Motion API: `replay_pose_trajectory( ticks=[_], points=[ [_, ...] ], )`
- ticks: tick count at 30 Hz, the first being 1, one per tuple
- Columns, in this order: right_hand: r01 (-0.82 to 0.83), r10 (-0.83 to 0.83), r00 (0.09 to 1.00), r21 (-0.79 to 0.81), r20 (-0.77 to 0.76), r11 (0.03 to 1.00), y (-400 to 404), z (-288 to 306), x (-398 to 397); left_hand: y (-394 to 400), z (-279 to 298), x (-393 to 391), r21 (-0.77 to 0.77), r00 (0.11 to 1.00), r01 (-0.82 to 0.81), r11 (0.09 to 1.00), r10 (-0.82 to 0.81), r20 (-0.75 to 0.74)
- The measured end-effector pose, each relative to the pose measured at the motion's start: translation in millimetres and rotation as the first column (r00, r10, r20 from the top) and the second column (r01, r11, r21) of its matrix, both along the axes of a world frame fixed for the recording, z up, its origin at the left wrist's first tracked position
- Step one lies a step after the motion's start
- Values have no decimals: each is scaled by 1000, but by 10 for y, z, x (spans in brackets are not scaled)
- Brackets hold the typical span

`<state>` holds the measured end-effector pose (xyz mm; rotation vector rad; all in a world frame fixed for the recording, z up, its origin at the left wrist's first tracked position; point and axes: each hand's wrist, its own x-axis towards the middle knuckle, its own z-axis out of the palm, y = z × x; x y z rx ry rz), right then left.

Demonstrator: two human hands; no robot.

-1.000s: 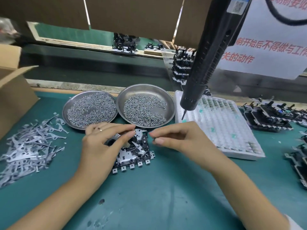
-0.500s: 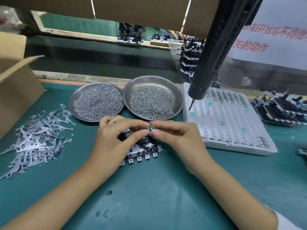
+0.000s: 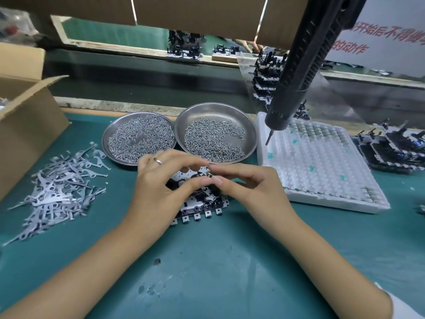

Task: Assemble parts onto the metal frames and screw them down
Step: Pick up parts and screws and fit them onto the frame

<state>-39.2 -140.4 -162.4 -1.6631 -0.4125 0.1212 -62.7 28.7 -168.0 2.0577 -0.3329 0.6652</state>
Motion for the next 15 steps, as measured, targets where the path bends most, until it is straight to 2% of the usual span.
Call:
replay_pose_trajectory(
  ticks=[8,12,15],
  points=[
    [-21,17,997,47,81,999,34,-41,-56,94,45,-52,100,1000,12,995,-14,13],
    [43,-12,959,-104,285,994,112,-133,-81,216,22,-113,132,1000,21,991,-17,-24],
    [99,29,892,-258,450,961,161,-213,-78,321,-1,-155,86,998,27,996,-22,-64]
  ],
)
